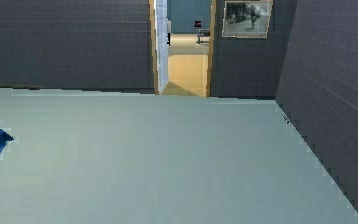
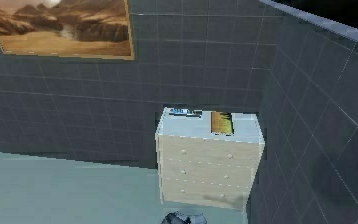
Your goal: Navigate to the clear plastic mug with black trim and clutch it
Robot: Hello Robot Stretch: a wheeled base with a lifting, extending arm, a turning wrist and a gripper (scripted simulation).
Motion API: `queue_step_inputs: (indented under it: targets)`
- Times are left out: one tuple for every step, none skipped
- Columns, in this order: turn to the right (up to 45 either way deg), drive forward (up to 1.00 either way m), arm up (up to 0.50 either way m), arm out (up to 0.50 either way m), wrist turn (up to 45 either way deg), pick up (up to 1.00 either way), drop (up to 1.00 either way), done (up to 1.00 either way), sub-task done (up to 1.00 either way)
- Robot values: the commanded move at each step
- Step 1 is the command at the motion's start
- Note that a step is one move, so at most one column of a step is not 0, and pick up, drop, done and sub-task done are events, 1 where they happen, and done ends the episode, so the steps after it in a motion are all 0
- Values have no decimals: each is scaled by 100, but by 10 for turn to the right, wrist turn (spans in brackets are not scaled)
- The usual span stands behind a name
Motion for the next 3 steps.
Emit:
queue_step_inputs:
  targets:
    - [0,0,-30,0,0,0,0,0,0]
    - [0,0,0,0,0,100,0,0,0]
    - [0,0,10,0,0,0,0,0,0]
